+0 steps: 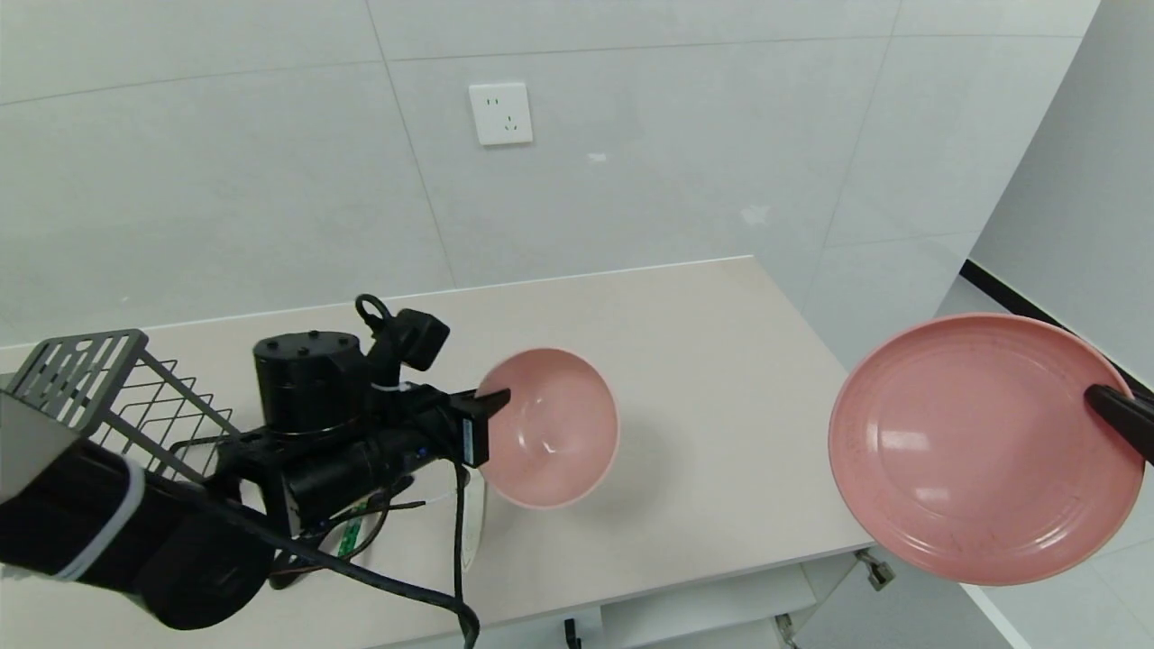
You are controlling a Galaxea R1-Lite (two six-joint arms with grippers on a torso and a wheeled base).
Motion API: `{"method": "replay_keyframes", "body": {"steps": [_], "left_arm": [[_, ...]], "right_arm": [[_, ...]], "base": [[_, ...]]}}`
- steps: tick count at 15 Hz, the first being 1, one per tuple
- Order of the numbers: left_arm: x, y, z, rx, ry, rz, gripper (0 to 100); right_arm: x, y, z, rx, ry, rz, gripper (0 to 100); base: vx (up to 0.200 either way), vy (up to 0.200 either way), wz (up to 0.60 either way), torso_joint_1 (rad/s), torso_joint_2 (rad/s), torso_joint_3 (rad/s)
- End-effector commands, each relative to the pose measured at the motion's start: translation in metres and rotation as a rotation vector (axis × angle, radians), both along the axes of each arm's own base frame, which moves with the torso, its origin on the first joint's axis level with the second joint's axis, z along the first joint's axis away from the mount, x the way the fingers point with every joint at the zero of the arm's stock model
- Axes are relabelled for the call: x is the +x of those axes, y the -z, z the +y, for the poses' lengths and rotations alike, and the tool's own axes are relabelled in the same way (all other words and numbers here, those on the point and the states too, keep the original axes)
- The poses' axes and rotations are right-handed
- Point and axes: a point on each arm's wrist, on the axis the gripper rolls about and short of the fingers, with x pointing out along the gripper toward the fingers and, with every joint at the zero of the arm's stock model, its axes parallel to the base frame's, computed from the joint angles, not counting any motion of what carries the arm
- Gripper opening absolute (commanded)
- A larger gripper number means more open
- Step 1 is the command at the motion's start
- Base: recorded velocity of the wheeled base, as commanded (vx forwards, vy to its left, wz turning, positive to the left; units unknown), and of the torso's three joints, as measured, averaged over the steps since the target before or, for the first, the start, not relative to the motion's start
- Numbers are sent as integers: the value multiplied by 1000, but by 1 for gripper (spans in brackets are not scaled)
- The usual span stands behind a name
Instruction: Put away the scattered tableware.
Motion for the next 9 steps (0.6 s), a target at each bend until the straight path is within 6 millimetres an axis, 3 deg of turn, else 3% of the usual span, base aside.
{"method": "replay_keyframes", "body": {"steps": [1, 4, 9], "left_arm": [[-20, -39, 9, -48, -3, -120, 0], [-30, -35, 13, -57, -6, -114, 0], [-77, -29, 28, -88, 75, -136, 0]], "right_arm": [[0, 0, 0, -1, -1, -1, 0], [0, 0, 0, -1, -1, 0, 0], [0, 1, 0, 0, -9, 6, 0]], "base": [[0, 0, 0, 0, 0, 0], [0, 0, 0, 0, 0, 0], [0, 0, 0, 0, 0, 0]]}}
